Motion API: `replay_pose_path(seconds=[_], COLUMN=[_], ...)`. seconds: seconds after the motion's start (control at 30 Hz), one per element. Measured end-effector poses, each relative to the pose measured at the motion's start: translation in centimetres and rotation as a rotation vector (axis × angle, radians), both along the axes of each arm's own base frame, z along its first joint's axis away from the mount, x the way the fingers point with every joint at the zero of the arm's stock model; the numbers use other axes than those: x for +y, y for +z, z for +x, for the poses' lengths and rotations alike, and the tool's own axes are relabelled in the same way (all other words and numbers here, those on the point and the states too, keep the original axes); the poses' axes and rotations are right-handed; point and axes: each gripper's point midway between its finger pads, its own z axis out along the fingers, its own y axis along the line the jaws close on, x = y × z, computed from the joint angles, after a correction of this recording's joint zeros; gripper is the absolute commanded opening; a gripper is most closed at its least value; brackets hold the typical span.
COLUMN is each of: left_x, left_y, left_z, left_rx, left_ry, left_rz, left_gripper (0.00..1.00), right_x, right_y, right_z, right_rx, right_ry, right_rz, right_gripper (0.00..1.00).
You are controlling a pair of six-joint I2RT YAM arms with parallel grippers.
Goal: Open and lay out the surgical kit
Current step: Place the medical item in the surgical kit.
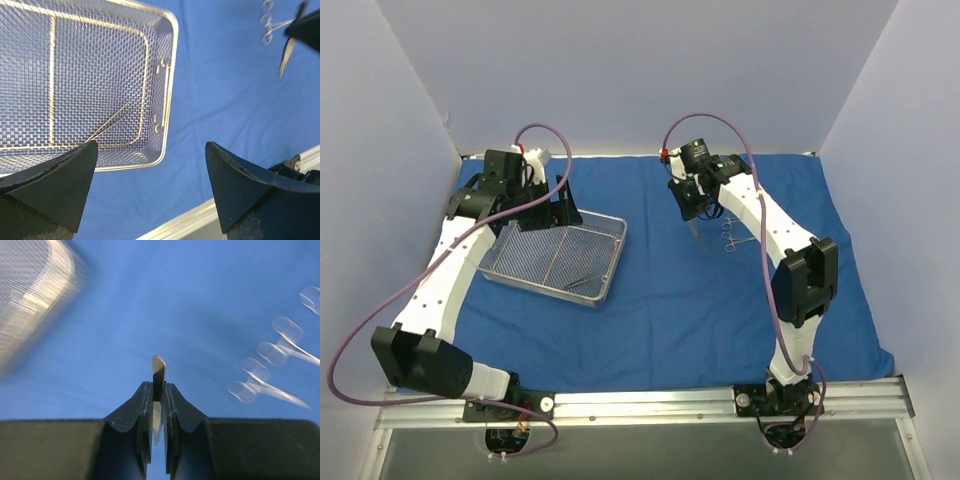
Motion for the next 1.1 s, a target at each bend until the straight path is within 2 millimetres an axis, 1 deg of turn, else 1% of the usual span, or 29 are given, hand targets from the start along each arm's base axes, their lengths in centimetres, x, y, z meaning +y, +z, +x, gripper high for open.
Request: replay_pose_path(seconds=[0.03,0.07,0.1,0.13,0.17,0.23,0.3,0.33,0.4,0.5,0.6,0.7,0.87,0.93,1.0,1.1], left_x=[0.2,0.3,0.3,0.4,0.4,0.6,0.7,0.8,0.8,0.9,1.0,1.1,1.7,2.0,2.5,3.3], left_y=[1.0,1.7,2.1,2.1,1.8,0.8,-0.2,-0.6,-0.9,-0.7,-0.4,-0.2,0.0,0.0,-0.2,-0.7], left_z=[-0.3,-0.4,-0.4,-0.5,-0.5,-0.8,-1.1,-1.3,-1.4,-1.4,-1.7,-1.9,-1.8,-1.9,-2.1,-2.2], left_rx=[-0.033,-0.057,-0.078,-0.084,-0.079,-0.054,-0.026,-0.016,-0.007,-0.016,-0.031,-0.044,-0.069,-0.081,-0.084,-0.077], left_ry=[0.007,0.009,0.011,0.011,0.013,0.016,0.018,0.019,0.019,0.020,0.022,0.024,0.038,0.043,0.054,0.073], left_rz=[-0.002,-0.005,-0.008,-0.008,-0.006,0.000,0.006,0.008,0.010,0.011,0.009,0.010,0.036,0.051,0.062,0.075], left_gripper=[0.97,0.97,0.97,0.97,0.97,0.97,0.97,0.97,0.98,0.96,0.95,0.95,0.94,0.94,0.94,0.94], right_x=[-1.9,-3.3,-4.8,-6.1,-7.4,-9.3,-11.3,-12.4,-14.2,-16.1,-16.6,-16.5,-15.2,-14.8,-14.6,-14.6], right_y=[-0.8,-1.2,-1.8,-2.2,-2.5,-3.1,-4.2,-5.0,-6.2,-7.2,-6.9,-6.6,-7.6,-8.3,-9.0,-9.4], right_z=[-0.5,-1.0,-1.4,-1.9,-2.4,-3.2,-4.1,-4.9,-5.9,-6.8,-6.2,-5.2,-4.1,-4.3,-5.2,-6.4], right_rx=[-0.001,-0.002,-0.005,-0.003,-0.005,-0.003,0.015,0.032,0.064,0.070,0.013,-0.059,-0.136,-0.149,-0.143,-0.143], right_ry=[0.006,0.014,0.024,0.043,0.066,0.120,0.183,0.224,0.292,0.366,0.433,0.479,0.588,0.630,0.676,0.721], right_rz=[-0.102,-0.185,-0.274,-0.361,-0.454,-0.607,-0.751,-0.825,-0.926,-0.999,-1.031,-1.025,-0.955,-0.918,-0.887,-0.860], right_gripper=[0.00,0.00,0.00,0.00,0.00,0.00,0.00,0.00,0.00,0.00,0.00,0.00,0.00,0.00,0.00,0.00])
